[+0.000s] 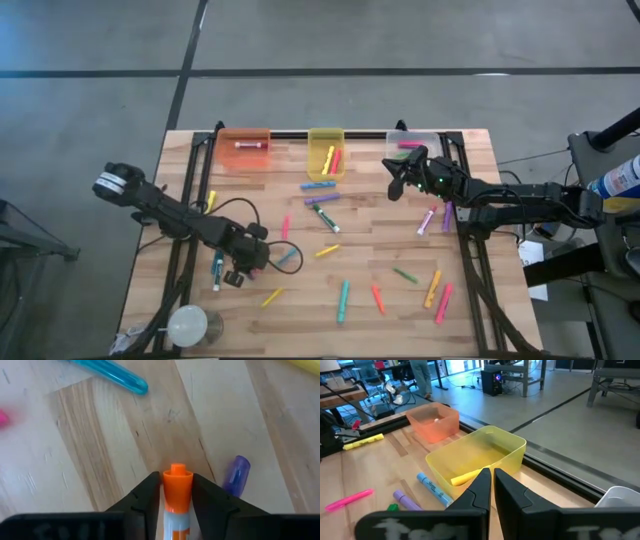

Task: Pick & Place Markers
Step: Put the orange marker pen into the orange bin

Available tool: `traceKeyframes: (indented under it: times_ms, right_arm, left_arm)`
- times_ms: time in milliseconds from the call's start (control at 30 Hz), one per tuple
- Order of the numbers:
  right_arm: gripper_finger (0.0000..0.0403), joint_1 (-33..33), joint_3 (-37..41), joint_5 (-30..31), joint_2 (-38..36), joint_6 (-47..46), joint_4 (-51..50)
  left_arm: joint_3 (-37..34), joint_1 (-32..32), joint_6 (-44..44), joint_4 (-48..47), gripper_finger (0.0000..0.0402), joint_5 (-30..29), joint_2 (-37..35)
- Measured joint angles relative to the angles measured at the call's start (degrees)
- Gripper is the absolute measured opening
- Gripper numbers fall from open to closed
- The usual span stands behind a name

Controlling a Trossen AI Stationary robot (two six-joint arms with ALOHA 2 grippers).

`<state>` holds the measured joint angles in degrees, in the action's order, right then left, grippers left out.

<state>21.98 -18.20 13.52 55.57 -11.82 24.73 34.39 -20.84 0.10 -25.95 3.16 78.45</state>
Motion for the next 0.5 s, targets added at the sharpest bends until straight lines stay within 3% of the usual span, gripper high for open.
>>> traceKeyframes:
  times_ms: [167, 300, 500]
  right_arm:
    - [0.0018, -0.09, 0.00, 0.00, 0.00, 0.00, 0.00]
    - [0.0018, -0.09, 0.00, 0.00, 0.00, -0.02, 0.02]
    - [0.0018, -0.11, 0.00, -0.01, 0.00, -0.19, 0.02]
  left_arm:
    - [-0.63, 0.00, -0.28, 0.52, 0.0104, -1.15, -0.09]
    - [-0.20, 0.00, -0.46, 0.25, 0.0071, -2.14, -0.09]
    - [2.99, 1.33, 3.19, -1.52, 0.0050, -14.68, -1.77]
